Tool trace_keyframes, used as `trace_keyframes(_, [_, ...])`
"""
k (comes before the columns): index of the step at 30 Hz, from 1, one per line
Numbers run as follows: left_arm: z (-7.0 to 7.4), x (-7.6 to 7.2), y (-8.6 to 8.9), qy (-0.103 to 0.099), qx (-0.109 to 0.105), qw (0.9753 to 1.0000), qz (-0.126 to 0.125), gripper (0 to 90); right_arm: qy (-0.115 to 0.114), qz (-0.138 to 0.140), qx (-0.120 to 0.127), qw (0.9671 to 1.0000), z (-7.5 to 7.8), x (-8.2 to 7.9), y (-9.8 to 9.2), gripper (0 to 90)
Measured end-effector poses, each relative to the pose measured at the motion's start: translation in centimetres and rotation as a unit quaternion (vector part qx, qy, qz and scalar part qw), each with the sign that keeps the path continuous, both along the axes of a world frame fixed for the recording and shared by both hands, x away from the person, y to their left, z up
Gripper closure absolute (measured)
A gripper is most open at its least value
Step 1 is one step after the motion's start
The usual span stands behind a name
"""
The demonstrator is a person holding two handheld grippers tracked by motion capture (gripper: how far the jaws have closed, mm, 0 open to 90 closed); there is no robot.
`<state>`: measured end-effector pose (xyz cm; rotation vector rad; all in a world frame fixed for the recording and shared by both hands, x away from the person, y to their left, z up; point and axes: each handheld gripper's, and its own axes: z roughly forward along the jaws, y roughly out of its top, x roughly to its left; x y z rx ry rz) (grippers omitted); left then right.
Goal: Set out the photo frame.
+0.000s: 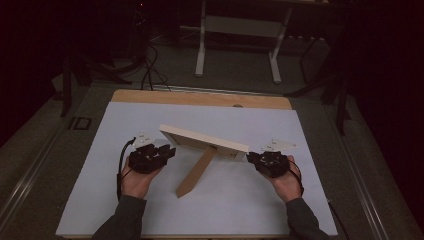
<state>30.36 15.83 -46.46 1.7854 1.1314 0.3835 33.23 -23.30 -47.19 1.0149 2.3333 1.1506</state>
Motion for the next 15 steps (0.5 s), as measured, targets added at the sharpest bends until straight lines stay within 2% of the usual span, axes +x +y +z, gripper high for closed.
trace_keyframes(3, [0.0,0.1,0.1,-0.001,-0.004,1.0,0.005,74.3,-0.003,0.004,-0.003,1.0,0.2,0.2,0.5,87.3])
trace_keyframes(9, [-0.1,0.3,-0.1,-0.003,-0.002,0.9998,0.018,89.7,-0.009,-0.004,0.007,0.9999,0.5,0.7,1.1,89.7])
trace_keyframes(15, [-0.2,0.4,-0.4,-0.002,-0.002,0.9998,0.018,90.0,-0.008,-0.012,0.025,0.9996,0.6,1.1,1.3,89.8])
